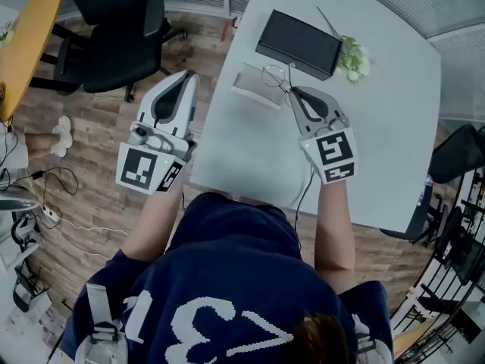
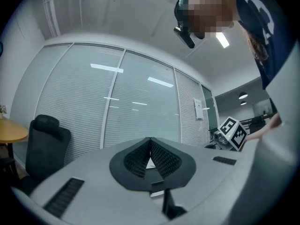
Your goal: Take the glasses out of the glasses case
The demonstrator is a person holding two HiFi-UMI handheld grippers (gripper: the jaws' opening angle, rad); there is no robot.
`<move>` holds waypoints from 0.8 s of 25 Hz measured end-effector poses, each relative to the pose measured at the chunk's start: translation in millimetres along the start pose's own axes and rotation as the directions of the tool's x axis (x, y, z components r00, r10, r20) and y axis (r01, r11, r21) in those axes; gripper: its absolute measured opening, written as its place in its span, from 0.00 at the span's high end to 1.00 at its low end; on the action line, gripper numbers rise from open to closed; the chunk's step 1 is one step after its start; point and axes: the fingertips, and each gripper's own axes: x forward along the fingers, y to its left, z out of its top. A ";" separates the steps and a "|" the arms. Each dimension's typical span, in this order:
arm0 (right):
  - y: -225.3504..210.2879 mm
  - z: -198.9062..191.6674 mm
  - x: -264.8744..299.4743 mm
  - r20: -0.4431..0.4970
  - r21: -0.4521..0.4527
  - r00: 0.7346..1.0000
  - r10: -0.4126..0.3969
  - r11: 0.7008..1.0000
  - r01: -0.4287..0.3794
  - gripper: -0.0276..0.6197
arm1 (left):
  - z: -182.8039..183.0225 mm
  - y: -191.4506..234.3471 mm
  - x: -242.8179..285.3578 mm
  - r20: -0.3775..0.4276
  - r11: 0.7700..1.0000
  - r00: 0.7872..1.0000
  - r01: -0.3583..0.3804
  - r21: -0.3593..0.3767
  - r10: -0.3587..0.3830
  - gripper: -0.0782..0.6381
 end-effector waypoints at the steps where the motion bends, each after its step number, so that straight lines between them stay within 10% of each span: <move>1: -4.2 -5.0 -8.3 -0.006 0.010 1.000 -0.023 1.000 0.023 0.91 | -1.7 -5.9 3.9 0.002 1.000 1.000 0.021 -0.005 -0.021 0.87; 9: -24.7 -100.3 -50.9 -0.179 0.122 0.976 -0.124 0.982 0.147 0.91 | -15.3 -60.5 34.5 -0.013 0.988 0.988 0.154 -0.032 -0.154 0.87; 20: 1.7 -221.5 -19.7 -0.416 0.241 0.908 -0.041 0.958 0.154 0.91 | -45.0 -61.5 26.7 -0.106 0.988 0.982 0.149 -0.040 -0.153 0.87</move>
